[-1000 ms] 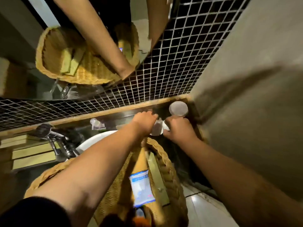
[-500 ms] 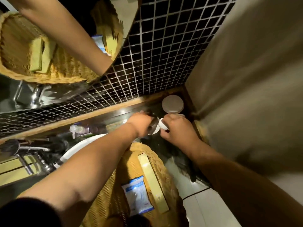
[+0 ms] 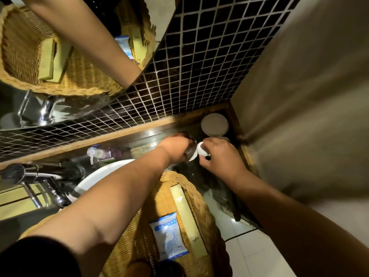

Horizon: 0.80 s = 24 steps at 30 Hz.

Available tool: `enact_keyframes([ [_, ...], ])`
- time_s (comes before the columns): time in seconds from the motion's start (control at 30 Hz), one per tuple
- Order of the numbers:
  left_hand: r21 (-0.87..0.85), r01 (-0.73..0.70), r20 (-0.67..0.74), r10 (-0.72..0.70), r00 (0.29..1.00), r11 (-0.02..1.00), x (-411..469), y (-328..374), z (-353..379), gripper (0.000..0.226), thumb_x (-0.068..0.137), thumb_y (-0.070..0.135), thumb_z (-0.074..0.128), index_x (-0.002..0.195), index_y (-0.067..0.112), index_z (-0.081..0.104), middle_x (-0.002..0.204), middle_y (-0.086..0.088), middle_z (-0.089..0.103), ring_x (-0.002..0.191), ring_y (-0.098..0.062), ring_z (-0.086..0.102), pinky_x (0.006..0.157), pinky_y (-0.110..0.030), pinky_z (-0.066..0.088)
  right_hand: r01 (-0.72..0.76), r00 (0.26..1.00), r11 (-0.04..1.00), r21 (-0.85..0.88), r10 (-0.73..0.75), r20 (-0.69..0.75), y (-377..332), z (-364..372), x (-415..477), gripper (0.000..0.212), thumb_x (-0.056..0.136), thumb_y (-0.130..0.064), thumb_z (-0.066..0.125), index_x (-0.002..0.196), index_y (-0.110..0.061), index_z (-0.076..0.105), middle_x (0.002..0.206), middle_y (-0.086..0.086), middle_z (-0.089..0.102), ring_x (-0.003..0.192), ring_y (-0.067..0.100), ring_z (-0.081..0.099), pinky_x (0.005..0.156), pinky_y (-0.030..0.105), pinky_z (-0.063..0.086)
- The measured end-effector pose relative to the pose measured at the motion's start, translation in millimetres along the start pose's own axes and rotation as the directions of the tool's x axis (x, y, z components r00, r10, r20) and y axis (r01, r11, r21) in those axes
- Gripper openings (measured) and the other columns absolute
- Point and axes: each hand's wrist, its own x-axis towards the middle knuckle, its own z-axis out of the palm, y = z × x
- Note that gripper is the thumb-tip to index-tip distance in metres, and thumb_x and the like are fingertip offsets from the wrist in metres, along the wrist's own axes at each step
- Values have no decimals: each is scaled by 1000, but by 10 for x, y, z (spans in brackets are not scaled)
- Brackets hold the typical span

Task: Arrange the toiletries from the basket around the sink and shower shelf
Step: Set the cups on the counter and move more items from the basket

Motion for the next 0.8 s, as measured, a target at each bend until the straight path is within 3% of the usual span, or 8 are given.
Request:
enact_keyframes([
  [0.13, 13, -14, -9, 14, 1000, 1000, 7, -13, -36, 29, 83, 33, 65, 110, 25, 62, 105, -2, 63, 102, -26, 59, 80, -30, 41, 21, 1000, 1000, -12, -21, 23, 9, 2, 17, 34, 86, -28, 63, 116, -12, 66, 117, 6, 66, 105, 25, 61, 87, 38, 51],
  [0.27, 31, 3, 0, -3, 1000, 1000, 5, -31, -23, 24, 81, 32, 67, 102, 21, 63, 96, -1, 59, 95, -25, 60, 81, -31, 44, 19, 1000, 1000, -9, -19, 13, 21, 12, 41, 29, 86, -28, 63, 111, -15, 66, 108, 3, 66, 98, 22, 61, 81, 33, 50],
  [0.47, 1, -8, -30, 8, 1000, 1000, 12, -45, 6, 34, 84, 35, 67, 113, 20, 61, 107, -5, 60, 98, -27, 59, 75, -31, 43, 25, 999, 1000, -13, -24, 30, -20, 45, 72, 31, 85, -27, 63, 113, -15, 66, 107, 5, 67, 97, 24, 61, 81, 37, 51],
  [0.63, -123, 33, -86, -44, 995, 992, -108, -136, 30, 60, 83, 39, 72, 137, 22, 50, 129, -6, 52, 117, -27, 54, 92, -35, 47, 13, 998, 1000, -11, -12, 59, -140, 74, 113, 32, 85, -30, 64, 114, -18, 66, 101, 5, 68, 91, 26, 63, 73, 34, 51],
  [0.8, -208, 48, -225, -95, 970, 977, -423, -331, 62, 50, 85, 38, 71, 131, 22, 59, 131, -3, 58, 121, -24, 54, 98, -40, 49, -92, 987, 993, 67, 82, 136, -328, 174, 274, 36, 86, -39, 61, 117, -22, 65, 96, 8, 71, 87, 28, 67, 70, 34, 53],
])
